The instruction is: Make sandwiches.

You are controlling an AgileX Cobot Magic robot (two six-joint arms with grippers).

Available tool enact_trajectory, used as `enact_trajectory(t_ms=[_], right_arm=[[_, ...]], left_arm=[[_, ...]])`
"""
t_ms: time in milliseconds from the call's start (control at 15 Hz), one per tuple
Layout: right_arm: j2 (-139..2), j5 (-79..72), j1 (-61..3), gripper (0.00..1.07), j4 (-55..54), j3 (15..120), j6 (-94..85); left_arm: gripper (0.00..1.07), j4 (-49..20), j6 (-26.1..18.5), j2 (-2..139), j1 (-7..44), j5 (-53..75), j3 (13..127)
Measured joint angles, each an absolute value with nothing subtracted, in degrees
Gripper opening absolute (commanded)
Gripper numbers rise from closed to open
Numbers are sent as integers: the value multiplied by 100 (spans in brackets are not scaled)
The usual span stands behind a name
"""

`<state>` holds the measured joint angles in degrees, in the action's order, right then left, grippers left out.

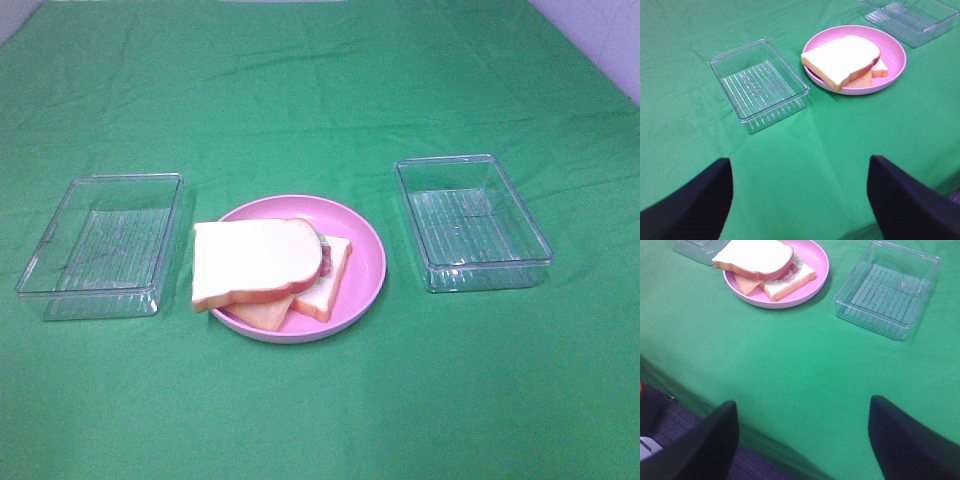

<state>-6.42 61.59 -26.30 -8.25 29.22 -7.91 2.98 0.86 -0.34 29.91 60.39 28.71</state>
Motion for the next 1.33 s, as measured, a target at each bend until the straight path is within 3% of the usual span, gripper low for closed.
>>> enact_trajectory(t_ms=[200,533,667,933,1333], right_arm=[[-636,6159,-1782,69,-842,2922,-791],[-281,6154,-11,69,-842,2911,-791],[-23,6154,401,69,-842,2911,-791],[29,6154,435,69,-848,2911,-791],[29,6154,435,69,-848,2911,-791]], left_arm=[[72,292,86,-34,2664,6039,2871],[72,292,86,-34,1186,6039,2871],[72,292,86,-34,699,6039,2871],[72,292,86,-34,-138,6039,2871],[72,292,86,-34,-241,6039,2871]])
